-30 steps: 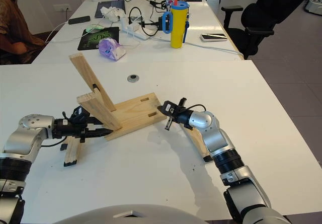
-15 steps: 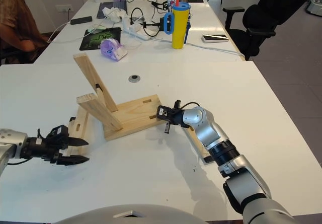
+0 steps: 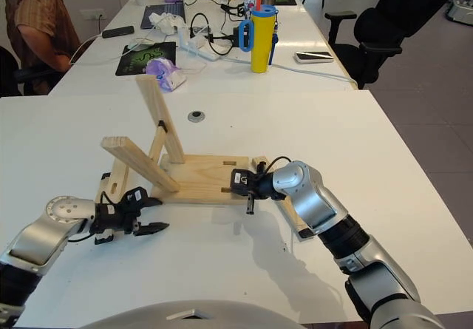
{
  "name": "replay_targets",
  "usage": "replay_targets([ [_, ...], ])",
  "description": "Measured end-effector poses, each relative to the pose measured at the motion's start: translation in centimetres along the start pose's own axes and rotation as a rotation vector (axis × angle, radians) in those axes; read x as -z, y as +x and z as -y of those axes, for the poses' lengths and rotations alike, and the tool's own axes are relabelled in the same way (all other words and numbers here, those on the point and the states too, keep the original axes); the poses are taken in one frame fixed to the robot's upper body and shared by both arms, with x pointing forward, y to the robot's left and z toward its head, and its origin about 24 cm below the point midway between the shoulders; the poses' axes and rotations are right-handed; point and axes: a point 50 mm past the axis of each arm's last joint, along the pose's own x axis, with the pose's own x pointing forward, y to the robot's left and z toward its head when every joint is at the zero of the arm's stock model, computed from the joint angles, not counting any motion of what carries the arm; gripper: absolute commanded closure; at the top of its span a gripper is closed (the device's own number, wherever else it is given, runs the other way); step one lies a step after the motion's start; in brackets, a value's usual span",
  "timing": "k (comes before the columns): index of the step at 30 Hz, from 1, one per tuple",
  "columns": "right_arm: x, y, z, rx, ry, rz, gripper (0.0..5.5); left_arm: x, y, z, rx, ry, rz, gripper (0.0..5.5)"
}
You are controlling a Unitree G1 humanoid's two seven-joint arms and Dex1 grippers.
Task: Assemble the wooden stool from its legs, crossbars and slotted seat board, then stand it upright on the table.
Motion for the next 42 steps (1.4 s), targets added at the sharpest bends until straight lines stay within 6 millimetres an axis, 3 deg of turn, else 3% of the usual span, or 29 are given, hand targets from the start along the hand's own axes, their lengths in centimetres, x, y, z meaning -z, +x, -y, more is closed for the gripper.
replay_targets([
  [8,-2.1,3.2,-1.5,-0.032,0.106,0.172,5.50,-2.7,2.8,-3.9,-0.230,0.028,0.016,1.89],
  [12,-3.0,3.9,-1.7,-0.010,0.115,0.212,5.50,-4.1,4.2,-4.8,-0.275,0.038,0.037,1.89],
  [20,-6.0,4.2,-1.5,0.051,0.179,0.387,5.50,-4.5,5.2,-5.1,-0.288,0.073,0.054,1.89],
  [24,-6.4,2.5,0.4,0.212,0.254,0.493,5.50,-4.5,4.8,-5.3,-0.307,0.082,0.072,1.89],
  [27,-6.1,0.2,2.0,0.349,0.300,0.560,5.50,-3.5,3.2,-5.5,-0.335,-0.018,0.130,1.89],
  [30,-4.9,-1.6,2.8,0.480,0.363,0.592,5.50,-3.5,-0.9,-5.7,-0.387,-0.122,0.356,1.89],
  [34,-3.3,-1.7,1.6,0.569,0.467,0.559,5.50,-3.7,-7.5,-6.4,-0.620,-0.238,0.553,1.89],
  [37,-2.3,-1.6,0.7,0.614,0.583,0.527,5.50,-0.5,-9.9,-6.5,-0.749,-0.335,0.455,1.89],
  [40,-2.0,-1.4,0.0,0.617,0.633,0.495,5.50,3.7,-10.1,-5.7,-0.820,-0.455,0.271,1.89],
  [42,-1.9,-1.5,-0.3,0.618,0.655,0.492,5.50,4.8,-9.8,-4.9,-0.830,-0.511,0.229,1.89],
])
